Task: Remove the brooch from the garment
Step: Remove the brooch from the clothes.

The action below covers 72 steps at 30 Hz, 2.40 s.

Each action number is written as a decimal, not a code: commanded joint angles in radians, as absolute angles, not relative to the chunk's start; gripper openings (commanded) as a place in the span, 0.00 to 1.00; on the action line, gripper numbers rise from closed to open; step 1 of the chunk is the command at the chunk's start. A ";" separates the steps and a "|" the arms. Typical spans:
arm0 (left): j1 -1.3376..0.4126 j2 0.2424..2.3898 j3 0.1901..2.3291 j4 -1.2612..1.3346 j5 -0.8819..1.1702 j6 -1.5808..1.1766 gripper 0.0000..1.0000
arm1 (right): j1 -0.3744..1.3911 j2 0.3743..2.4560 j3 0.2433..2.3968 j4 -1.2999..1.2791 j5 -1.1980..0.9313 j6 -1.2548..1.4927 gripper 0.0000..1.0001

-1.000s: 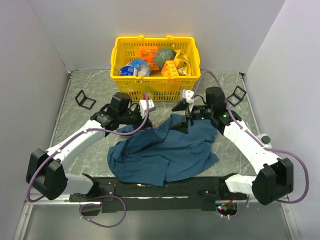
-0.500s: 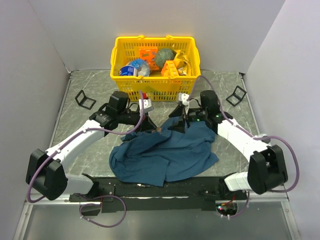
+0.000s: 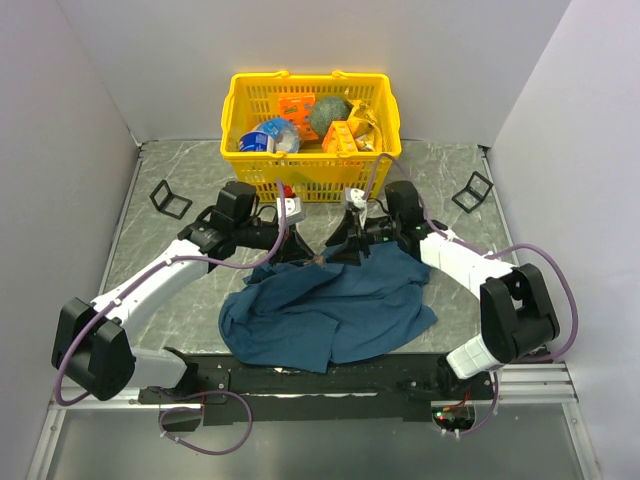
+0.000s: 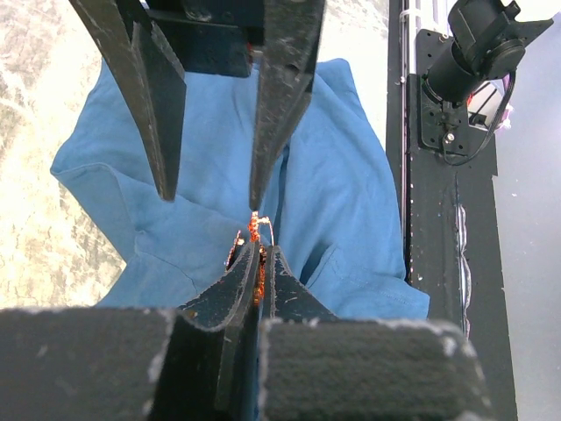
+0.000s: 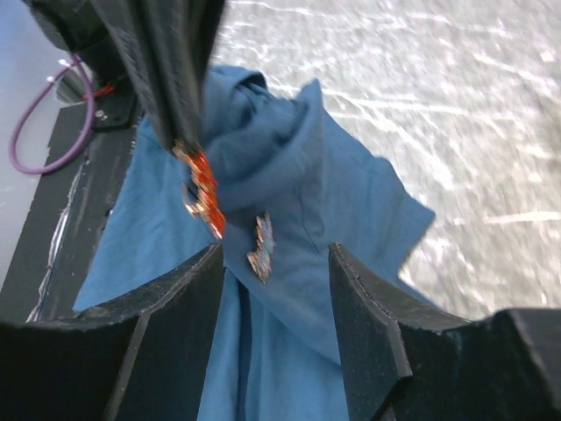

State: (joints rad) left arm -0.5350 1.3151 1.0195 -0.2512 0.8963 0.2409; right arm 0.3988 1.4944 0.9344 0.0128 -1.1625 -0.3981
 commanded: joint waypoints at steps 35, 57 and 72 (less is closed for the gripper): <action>-0.520 1.304 1.037 -0.209 0.937 0.235 0.01 | 0.479 1.511 1.000 0.052 -1.216 -0.406 0.00; -0.491 1.273 1.009 -0.242 0.614 0.276 0.79 | 0.592 1.420 1.249 -0.532 -0.539 -0.693 0.00; -0.491 1.282 0.989 -0.149 0.748 0.282 0.87 | 0.652 1.589 1.597 -1.069 -0.475 -0.660 0.00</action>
State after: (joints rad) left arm -0.4923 1.3022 0.9787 -0.2157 0.6163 0.2790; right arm 0.6540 1.5547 1.5246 -0.9024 -0.4603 -0.6750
